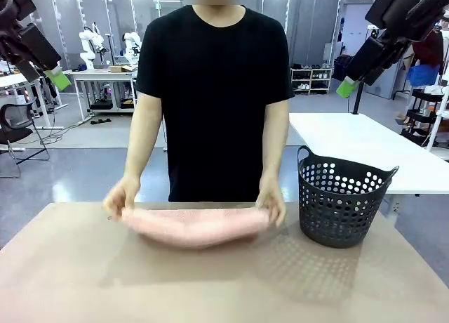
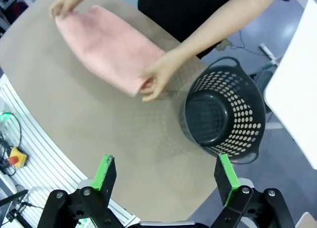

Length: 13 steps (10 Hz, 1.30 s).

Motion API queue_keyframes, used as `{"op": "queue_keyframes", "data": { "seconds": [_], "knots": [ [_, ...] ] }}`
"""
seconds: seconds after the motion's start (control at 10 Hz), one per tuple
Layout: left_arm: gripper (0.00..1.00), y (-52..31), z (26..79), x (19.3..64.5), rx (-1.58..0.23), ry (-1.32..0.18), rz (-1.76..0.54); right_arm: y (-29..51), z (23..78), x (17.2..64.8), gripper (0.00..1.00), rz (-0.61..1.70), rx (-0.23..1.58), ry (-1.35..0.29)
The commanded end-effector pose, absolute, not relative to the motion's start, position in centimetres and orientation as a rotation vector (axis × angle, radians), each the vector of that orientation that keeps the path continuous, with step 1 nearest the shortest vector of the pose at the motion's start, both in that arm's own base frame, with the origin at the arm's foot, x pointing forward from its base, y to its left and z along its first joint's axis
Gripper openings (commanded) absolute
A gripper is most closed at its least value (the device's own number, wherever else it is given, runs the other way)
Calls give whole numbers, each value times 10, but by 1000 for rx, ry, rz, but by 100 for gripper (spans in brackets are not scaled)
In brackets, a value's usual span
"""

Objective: Fold the towel.
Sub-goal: Release the end of the 100 cm Hotel Towel you were holding, then pick up the 100 cm Hotel Towel and place it on the left side of the table.

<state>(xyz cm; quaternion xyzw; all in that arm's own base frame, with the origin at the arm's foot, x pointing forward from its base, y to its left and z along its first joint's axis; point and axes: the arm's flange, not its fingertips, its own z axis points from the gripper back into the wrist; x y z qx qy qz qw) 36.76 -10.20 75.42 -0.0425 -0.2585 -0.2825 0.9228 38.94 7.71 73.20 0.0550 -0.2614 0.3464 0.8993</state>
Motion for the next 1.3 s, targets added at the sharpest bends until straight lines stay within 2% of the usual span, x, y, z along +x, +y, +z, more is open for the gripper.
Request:
{"op": "queue_keyframes", "data": {
  "seconds": [0.0, 1.2],
  "knots": [
    [100, -96, 759, 370, -94, -524, -572, 75, 742, 389, 100, 711, 117, -561],
    [100, -96, 759, 370, -94, -524, -572, 75, 742, 389, 100, 711, 117, -561]
  ]
}}
